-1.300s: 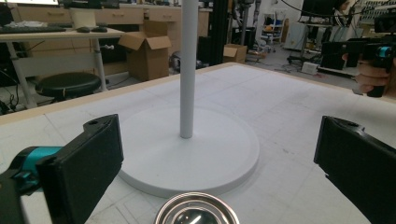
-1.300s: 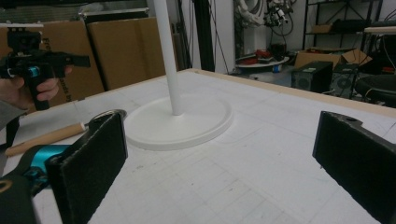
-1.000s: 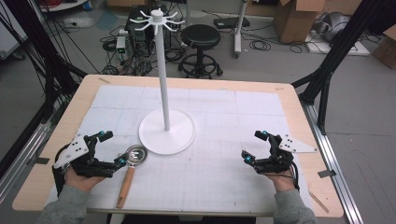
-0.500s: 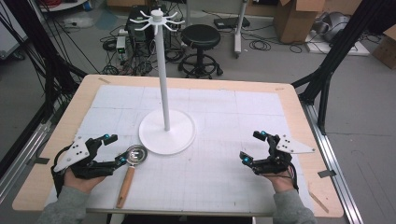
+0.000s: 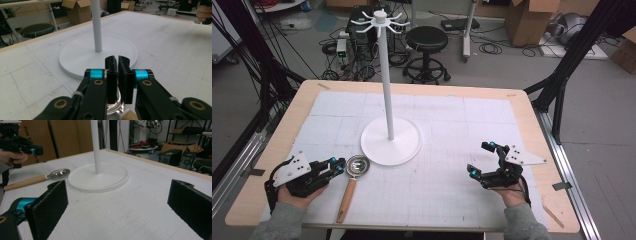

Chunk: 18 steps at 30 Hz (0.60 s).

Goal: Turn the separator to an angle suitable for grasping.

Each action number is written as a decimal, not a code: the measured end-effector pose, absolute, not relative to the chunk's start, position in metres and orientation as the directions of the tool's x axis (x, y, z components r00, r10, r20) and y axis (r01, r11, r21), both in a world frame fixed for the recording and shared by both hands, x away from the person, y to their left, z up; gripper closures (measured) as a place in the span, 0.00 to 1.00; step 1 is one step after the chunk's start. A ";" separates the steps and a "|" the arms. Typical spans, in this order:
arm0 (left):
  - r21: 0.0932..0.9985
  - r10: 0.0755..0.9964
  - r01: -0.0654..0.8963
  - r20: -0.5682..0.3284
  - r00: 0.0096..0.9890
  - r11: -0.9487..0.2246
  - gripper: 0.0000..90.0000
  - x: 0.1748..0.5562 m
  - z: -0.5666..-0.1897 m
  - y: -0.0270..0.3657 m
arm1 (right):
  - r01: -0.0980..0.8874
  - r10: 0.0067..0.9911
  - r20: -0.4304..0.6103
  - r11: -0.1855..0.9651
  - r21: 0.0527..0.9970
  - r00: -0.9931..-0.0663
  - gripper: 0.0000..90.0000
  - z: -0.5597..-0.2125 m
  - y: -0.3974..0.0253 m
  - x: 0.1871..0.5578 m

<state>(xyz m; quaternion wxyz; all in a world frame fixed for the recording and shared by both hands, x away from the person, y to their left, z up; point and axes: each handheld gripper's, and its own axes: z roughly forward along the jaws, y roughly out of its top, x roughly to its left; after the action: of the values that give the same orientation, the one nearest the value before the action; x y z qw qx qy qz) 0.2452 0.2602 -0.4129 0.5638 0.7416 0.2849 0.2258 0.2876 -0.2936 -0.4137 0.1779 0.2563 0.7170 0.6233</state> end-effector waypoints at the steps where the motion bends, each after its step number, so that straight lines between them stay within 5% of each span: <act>1: 0.963 0.677 0.180 0.004 0.736 -0.200 0.99 0.245 -0.413 0.261 | 0.156 0.587 0.074 0.089 0.984 -0.806 0.02 -0.414 -0.293 0.287; 18: 0.935 0.668 0.248 -0.016 0.744 -0.255 1.00 0.239 -0.422 0.264 | 0.165 0.581 0.076 0.102 0.981 -0.810 0.02 -0.415 -0.292 0.289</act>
<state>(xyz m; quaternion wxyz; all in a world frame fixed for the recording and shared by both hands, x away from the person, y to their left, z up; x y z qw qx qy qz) 0.2386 0.2644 -0.4222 0.5325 0.7671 0.2986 0.1972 0.2889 -0.2920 -0.4154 0.1682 0.2579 0.7229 0.6186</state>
